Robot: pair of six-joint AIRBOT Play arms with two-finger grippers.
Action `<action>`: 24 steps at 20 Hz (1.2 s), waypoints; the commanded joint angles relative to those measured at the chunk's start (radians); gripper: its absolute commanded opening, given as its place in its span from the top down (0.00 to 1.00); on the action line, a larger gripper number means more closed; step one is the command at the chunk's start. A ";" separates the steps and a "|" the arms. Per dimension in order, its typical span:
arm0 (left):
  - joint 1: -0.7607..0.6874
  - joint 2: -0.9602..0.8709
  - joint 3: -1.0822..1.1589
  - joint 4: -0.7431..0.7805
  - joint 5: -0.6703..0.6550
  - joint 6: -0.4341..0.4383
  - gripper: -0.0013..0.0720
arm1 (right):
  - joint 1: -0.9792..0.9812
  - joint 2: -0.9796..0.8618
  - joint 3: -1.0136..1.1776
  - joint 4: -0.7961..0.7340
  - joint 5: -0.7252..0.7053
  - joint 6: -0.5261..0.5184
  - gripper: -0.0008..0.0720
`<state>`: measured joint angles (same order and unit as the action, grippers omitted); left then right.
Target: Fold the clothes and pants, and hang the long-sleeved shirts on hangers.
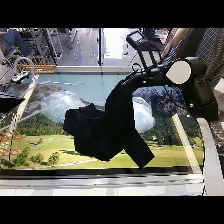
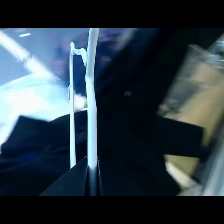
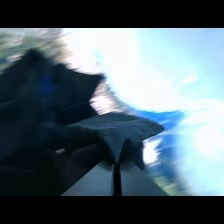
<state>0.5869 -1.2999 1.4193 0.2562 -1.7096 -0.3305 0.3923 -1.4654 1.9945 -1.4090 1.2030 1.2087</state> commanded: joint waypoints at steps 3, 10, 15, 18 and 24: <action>-0.163 -0.190 0.001 -0.193 -0.113 0.070 0.95 | 0.000 -0.005 0.000 -0.122 -0.127 -0.046 0.94; -0.223 -0.282 0.001 -0.309 -0.097 0.111 0.95 | 0.001 -0.013 0.000 -0.103 -0.121 -0.052 0.94; -0.226 -0.309 0.002 -0.309 -0.055 0.111 0.95 | 0.001 -0.012 0.000 -0.064 -0.106 -0.064 0.94; -0.230 -0.319 0.001 -0.309 -0.099 0.111 0.95 | 0.001 -0.012 0.000 -0.020 -0.116 -0.083 0.94; -0.231 -0.334 0.001 -0.240 -0.142 0.111 0.95 | 0.001 -0.012 0.000 0.003 -0.124 -0.086 0.94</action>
<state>0.3569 -1.6260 1.4200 -0.0284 -1.8359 -0.2203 0.3927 -1.4769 1.9945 -1.4239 1.0832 1.1240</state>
